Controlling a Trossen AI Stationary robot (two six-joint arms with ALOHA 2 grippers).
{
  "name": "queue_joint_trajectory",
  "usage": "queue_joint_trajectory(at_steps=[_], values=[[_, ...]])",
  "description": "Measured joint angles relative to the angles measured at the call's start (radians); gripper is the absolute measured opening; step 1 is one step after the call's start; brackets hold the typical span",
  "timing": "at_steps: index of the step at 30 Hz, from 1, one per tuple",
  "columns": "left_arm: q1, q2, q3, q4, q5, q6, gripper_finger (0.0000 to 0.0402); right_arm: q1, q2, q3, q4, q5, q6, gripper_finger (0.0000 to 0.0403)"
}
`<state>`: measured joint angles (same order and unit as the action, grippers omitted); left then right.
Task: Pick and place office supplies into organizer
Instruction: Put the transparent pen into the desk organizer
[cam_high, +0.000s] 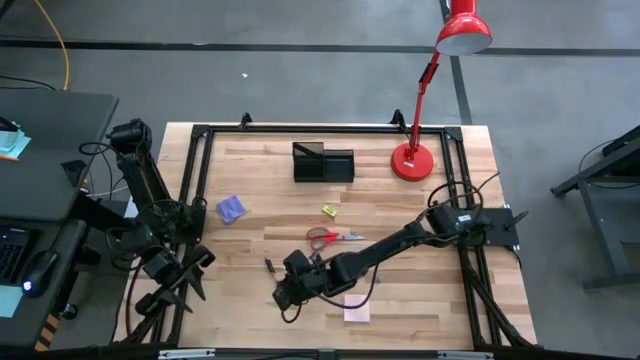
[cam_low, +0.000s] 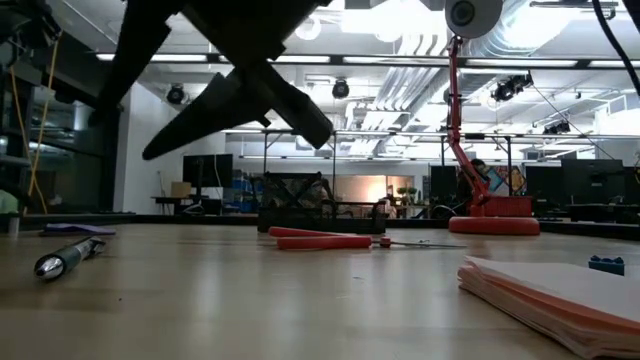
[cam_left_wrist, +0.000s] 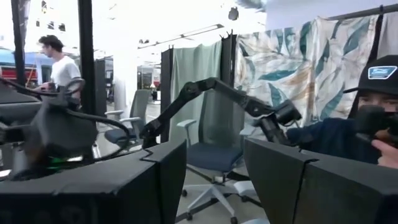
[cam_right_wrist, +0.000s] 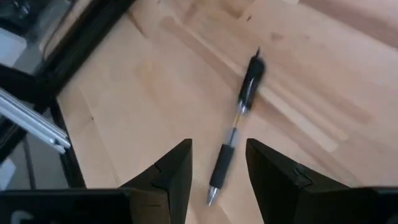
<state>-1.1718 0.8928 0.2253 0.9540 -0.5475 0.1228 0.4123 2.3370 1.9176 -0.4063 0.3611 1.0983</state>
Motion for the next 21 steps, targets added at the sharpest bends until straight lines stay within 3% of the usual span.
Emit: queue_joint_trajectory(at_steps=[5,12,17,21], values=[[-0.001,0.0,0.0,-0.008,-0.015,0.001,0.0154,0.001,0.078,0.195,-0.24,0.05,-0.014,0.0144],[0.0,0.0,0.0,-0.015,-0.023,-0.004,0.0154,-0.007,0.214,0.43,-0.361,0.046,-0.044,0.0144],[0.0,0.0,0.0,-0.015,-0.023,-0.004,0.0154,-0.015,0.236,0.395,-0.34,0.012,-0.004,0.0144],[0.0,0.0,0.0,-0.016,-0.023,0.001,0.0154,-0.009,0.236,0.391,-0.313,0.062,-0.014,0.0144]])
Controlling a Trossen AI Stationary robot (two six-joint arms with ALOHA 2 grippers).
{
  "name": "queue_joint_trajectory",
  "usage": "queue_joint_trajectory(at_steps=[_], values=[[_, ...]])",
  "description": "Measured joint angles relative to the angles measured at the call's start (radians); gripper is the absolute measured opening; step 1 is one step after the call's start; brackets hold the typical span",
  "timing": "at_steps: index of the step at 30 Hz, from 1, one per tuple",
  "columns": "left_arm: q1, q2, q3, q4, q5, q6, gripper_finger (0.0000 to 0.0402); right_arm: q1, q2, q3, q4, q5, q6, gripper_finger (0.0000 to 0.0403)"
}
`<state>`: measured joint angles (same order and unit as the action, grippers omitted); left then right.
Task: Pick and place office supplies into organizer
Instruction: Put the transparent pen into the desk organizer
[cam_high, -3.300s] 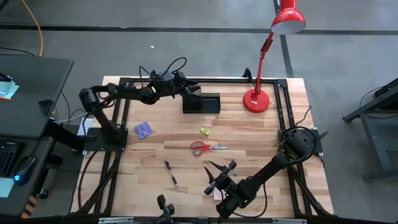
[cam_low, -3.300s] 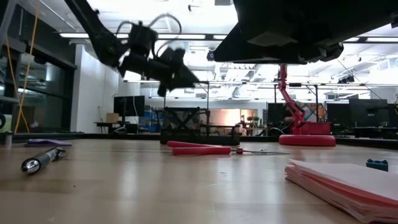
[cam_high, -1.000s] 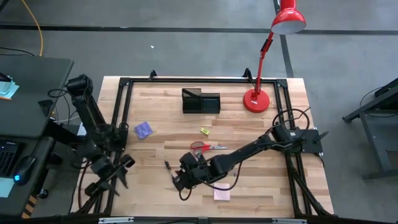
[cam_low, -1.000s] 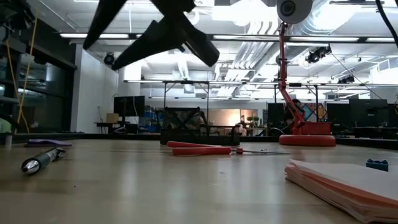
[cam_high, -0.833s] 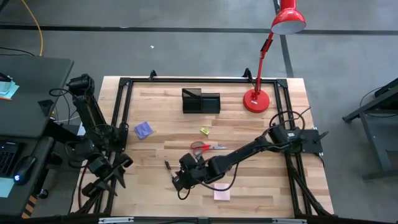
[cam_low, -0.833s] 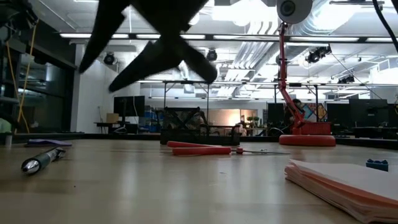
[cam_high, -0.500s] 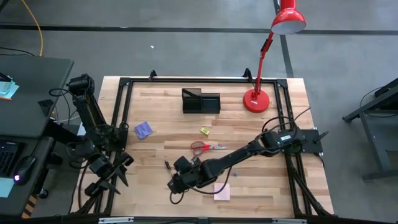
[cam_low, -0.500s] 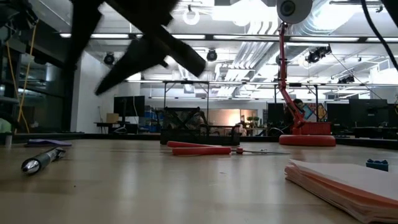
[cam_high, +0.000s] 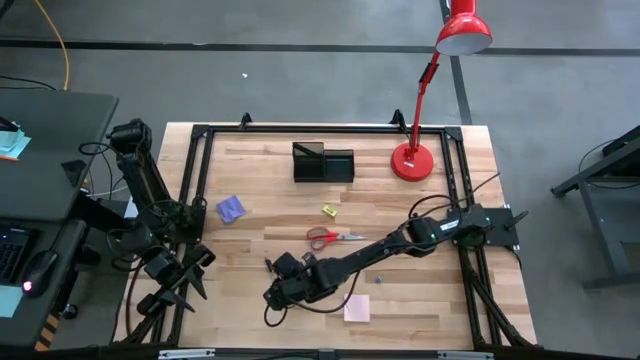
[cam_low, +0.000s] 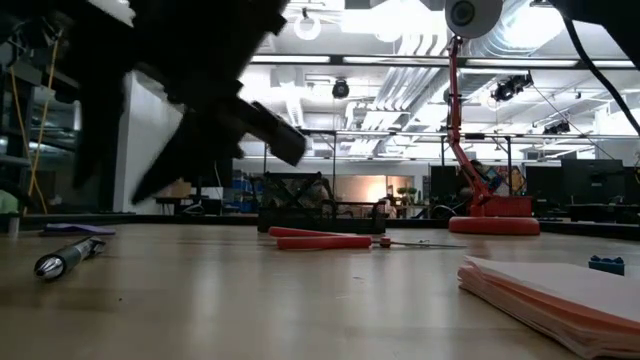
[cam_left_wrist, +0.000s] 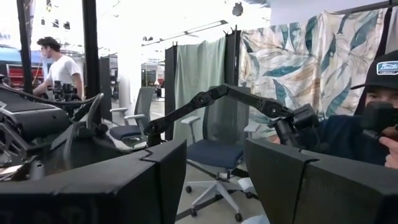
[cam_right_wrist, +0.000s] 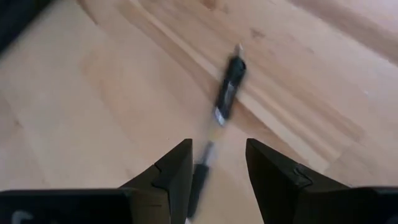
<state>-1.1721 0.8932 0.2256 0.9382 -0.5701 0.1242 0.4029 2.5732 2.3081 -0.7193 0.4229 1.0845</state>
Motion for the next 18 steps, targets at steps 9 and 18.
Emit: queue_joint_trajectory(at_steps=[9,18], values=[[0.0,0.0,0.0,-0.007,0.0,0.001,0.0154,0.022,0.035,0.001,0.107,0.053,-0.076,0.0144],[0.0,0.0,0.001,-0.022,0.0,0.002,0.0154,0.028,0.061,0.0,0.133,0.113,-0.118,0.0144]])
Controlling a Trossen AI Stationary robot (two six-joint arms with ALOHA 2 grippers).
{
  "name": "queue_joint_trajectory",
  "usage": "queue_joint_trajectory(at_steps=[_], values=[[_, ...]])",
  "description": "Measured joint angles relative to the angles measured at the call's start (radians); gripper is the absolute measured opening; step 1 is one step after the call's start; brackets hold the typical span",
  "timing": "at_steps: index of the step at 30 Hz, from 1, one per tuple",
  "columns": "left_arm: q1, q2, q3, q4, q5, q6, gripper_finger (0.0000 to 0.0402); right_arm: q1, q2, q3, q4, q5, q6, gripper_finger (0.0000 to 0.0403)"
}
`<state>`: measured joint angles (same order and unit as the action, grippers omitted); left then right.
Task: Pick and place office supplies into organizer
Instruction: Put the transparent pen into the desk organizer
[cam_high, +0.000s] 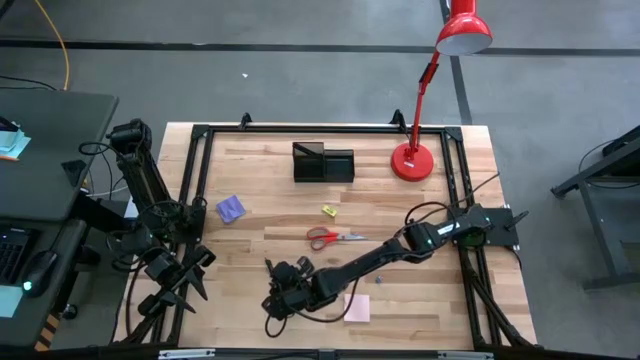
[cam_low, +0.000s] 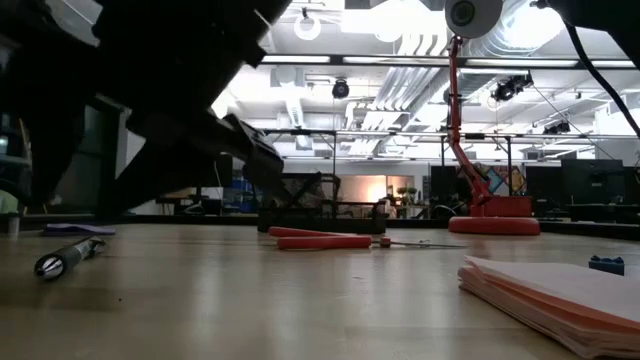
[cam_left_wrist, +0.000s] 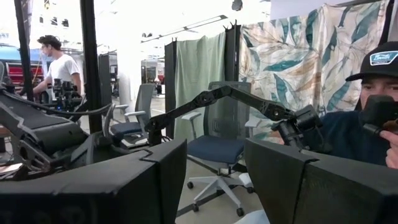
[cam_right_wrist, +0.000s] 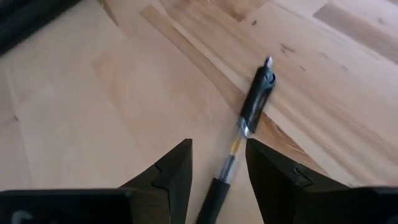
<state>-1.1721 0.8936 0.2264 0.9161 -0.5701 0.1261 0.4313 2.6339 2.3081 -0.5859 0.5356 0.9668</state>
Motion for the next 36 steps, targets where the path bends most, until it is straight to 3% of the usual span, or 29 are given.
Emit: queue_joint_trajectory(at_steps=[19,26,33,36], values=[[0.0,0.0,0.0,-0.007,0.0,-0.001,0.0154,0.004,0.058,0.005,0.008,-0.02,0.034,0.0141],[0.0,0.0,0.0,-0.007,0.0,-0.002,0.0154,0.011,0.061,0.006,-0.058,-0.05,-0.036,0.0093],[0.0,0.0,0.0,-0.007,-0.002,-0.002,0.0154,0.021,0.063,0.005,-0.075,-0.024,-0.093,0.0024],[0.0,0.0,0.0,-0.007,-0.048,-0.001,0.0154,0.022,0.064,0.005,-0.064,0.011,-0.138,0.0013]])
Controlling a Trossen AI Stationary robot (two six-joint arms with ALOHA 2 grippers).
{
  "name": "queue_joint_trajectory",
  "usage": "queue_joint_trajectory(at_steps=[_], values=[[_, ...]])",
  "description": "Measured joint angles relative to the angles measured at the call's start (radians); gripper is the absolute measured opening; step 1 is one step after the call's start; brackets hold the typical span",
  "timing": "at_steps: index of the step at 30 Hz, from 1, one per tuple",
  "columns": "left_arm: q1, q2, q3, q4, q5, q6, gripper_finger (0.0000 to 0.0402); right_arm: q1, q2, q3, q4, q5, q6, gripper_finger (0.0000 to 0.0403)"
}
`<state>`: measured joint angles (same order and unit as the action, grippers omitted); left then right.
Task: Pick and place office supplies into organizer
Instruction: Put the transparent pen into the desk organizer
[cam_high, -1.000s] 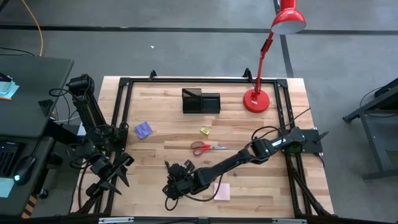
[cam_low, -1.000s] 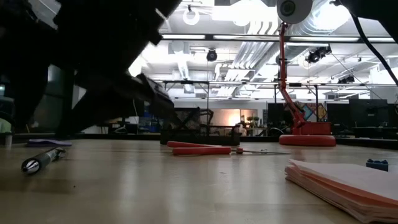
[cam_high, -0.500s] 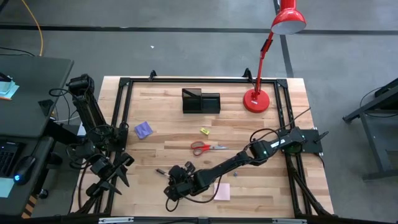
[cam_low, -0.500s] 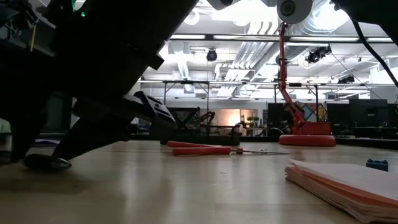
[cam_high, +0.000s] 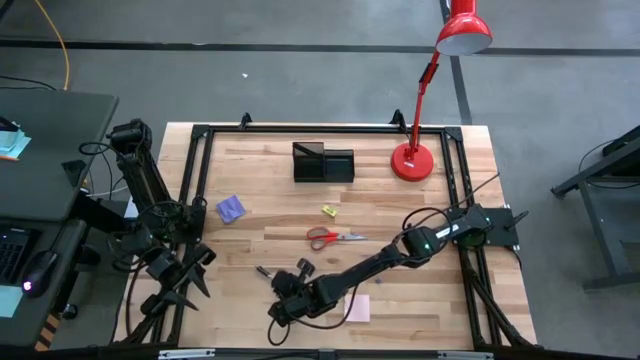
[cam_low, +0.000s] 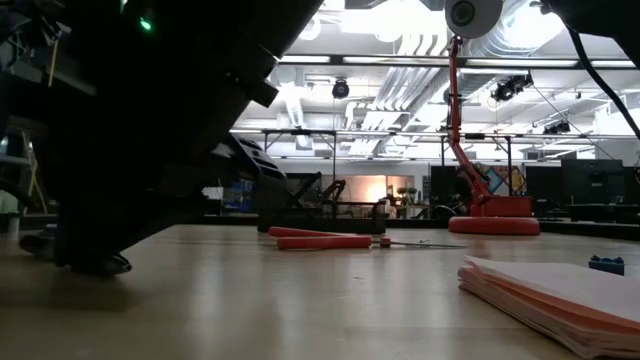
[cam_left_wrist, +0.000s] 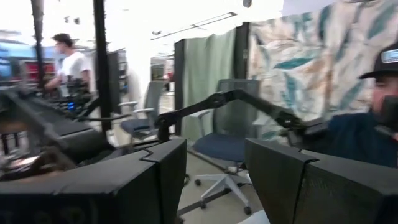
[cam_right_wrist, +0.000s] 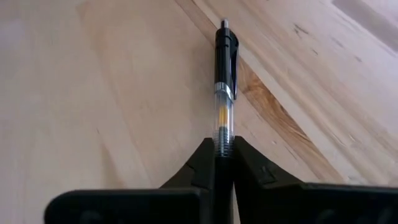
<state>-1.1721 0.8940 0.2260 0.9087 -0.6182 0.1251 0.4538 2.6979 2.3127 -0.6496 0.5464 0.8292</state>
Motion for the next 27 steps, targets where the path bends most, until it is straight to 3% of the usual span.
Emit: queue_joint_trajectory(at_steps=[6,17,22,27], values=[[0.001,0.001,0.0,-0.045,-0.113,-0.031,0.0154,0.0,0.007,0.041,-0.034,0.045,-0.05,0.0012],[0.001,0.0,0.0,-0.039,-0.115,-0.011,0.0154,0.019,-0.021,0.039,-0.084,0.223,-0.082,0.0012],[0.001,0.009,0.0,-0.052,-0.247,-0.023,0.0154,0.039,-0.046,0.039,-0.095,0.278,-0.09,0.0011],[0.0,0.012,0.001,-0.022,-0.26,-0.048,0.0154,0.063,-0.085,0.042,-0.146,0.373,-0.069,0.0011]])
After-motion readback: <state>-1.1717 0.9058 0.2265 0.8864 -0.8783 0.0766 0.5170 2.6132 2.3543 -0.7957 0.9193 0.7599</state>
